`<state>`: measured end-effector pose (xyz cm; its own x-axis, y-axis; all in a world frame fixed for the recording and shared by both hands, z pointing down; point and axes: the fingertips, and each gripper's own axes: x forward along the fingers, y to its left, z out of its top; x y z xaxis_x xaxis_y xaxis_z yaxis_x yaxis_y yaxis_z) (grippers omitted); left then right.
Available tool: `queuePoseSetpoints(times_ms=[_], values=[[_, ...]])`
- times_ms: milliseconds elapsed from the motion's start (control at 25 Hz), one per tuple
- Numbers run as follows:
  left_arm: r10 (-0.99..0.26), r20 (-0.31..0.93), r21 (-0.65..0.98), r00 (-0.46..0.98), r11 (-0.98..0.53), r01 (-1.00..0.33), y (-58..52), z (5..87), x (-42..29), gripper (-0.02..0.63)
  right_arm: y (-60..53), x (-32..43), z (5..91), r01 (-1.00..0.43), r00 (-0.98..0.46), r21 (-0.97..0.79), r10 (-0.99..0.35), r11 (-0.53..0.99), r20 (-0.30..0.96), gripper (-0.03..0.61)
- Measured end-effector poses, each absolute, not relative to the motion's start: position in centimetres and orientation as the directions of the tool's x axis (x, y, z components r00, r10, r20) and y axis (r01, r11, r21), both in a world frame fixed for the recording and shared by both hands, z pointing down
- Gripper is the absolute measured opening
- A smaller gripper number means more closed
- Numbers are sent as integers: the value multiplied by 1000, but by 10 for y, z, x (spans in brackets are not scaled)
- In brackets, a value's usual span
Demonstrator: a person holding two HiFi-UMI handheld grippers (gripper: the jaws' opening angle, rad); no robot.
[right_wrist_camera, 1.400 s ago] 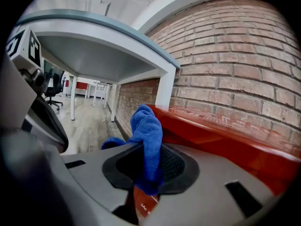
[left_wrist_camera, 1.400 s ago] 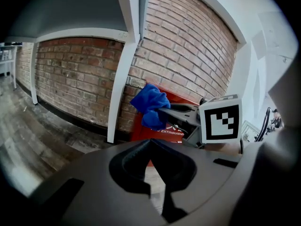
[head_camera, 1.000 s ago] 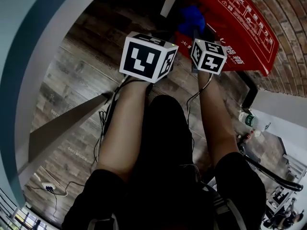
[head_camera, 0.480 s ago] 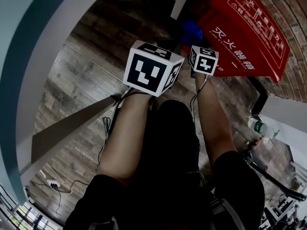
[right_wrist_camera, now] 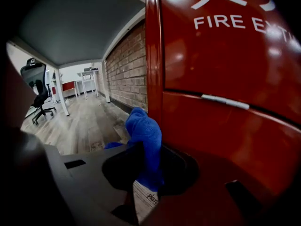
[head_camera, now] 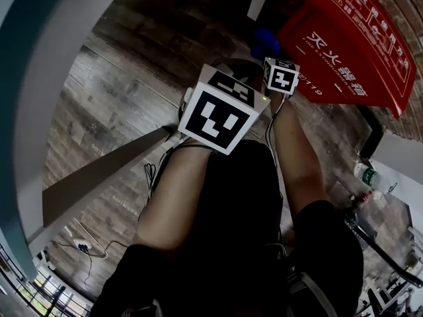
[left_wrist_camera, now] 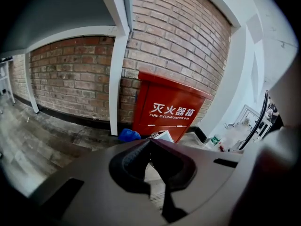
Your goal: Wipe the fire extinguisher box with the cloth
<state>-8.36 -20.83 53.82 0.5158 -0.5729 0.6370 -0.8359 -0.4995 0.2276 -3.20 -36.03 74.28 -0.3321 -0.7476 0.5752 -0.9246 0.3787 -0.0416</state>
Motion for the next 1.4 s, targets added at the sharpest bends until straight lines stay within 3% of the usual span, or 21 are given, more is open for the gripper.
queuePoseSetpoints(times_ms=[240, 600, 880, 1400], values=[[-586, 651, 202, 482, -478, -855, -201, 540, -92, 8, -360, -29, 787, -922, -301, 6, -725, 387, 620, 89], [-569, 672, 189, 474, -487, -853, -198, 546, -92, 8, -332, 39, 835, -967, -142, 41, -668, 250, 730, 89], [-568, 651, 198, 503, -513, -835, -195, 540, -73, 8, -319, 58, 790, -965, -191, 18, -753, 260, 630, 89], [-554, 631, 221, 543, -542, -811, -196, 534, -37, 8, -315, 66, 604, -950, -300, -19, -894, 311, 334, 89]])
